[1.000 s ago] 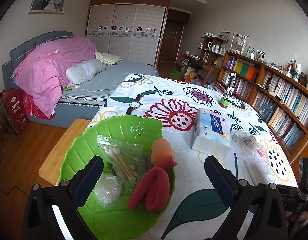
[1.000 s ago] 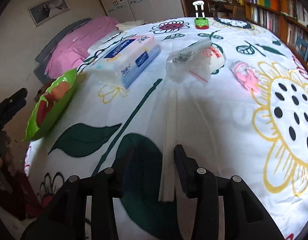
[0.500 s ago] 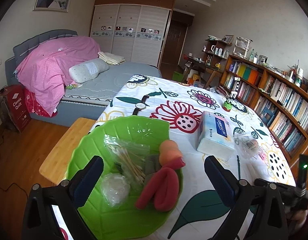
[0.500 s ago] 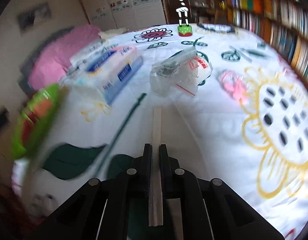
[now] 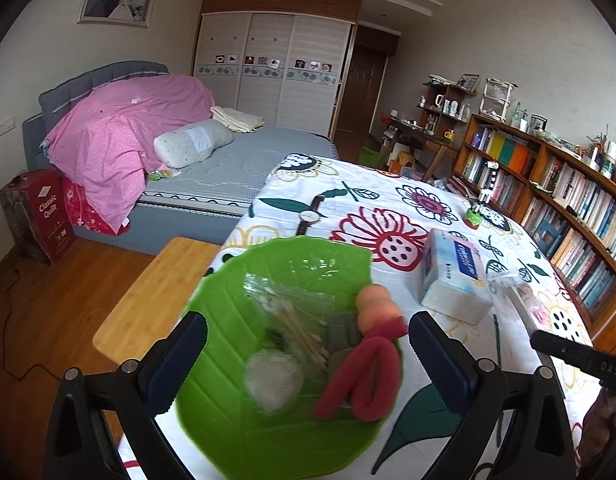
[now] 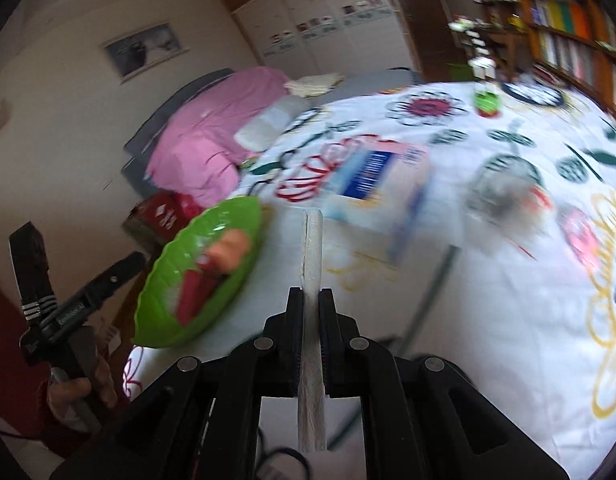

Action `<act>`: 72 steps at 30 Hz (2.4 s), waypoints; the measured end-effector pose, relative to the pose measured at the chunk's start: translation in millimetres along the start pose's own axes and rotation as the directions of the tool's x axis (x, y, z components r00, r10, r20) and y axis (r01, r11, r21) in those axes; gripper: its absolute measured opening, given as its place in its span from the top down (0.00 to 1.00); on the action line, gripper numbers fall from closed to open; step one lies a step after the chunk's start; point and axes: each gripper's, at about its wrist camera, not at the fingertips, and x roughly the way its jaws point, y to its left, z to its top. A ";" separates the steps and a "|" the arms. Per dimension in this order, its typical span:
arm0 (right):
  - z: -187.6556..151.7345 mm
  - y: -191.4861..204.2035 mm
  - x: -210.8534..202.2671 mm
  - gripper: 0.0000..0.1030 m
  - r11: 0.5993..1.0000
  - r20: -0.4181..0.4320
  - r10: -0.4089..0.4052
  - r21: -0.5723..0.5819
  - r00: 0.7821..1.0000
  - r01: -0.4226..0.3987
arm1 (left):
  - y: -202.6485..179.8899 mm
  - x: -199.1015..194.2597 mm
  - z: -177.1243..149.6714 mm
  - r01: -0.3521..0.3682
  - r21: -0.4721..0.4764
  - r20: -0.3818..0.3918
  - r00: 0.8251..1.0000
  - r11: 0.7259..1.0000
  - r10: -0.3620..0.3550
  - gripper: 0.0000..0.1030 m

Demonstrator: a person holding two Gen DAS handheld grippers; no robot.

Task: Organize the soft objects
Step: 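Lower the white strip into the green tray and open the right tool, then move both tools away from the tray back over the clear bags on the bed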

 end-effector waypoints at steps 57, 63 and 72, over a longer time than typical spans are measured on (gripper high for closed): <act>17.0 114.6 75.1 0.00 0.975 0.117 0.067 -0.217 0.991 -0.040 | 51.6 -3.0 3.0 -0.125 -0.078 -0.039 0.992 0.989 0.122 0.00; 26.8 80.4 78.9 0.00 0.996 0.042 -0.075 -0.042 0.996 0.077 | 38.4 -0.5 5.2 -0.133 -0.063 -0.052 0.990 0.989 0.129 0.00; 27.1 31.4 54.6 0.00 0.988 0.055 -0.147 0.057 0.988 0.144 | 0.2 4.1 7.4 -0.111 0.016 -0.066 0.992 0.994 0.112 0.00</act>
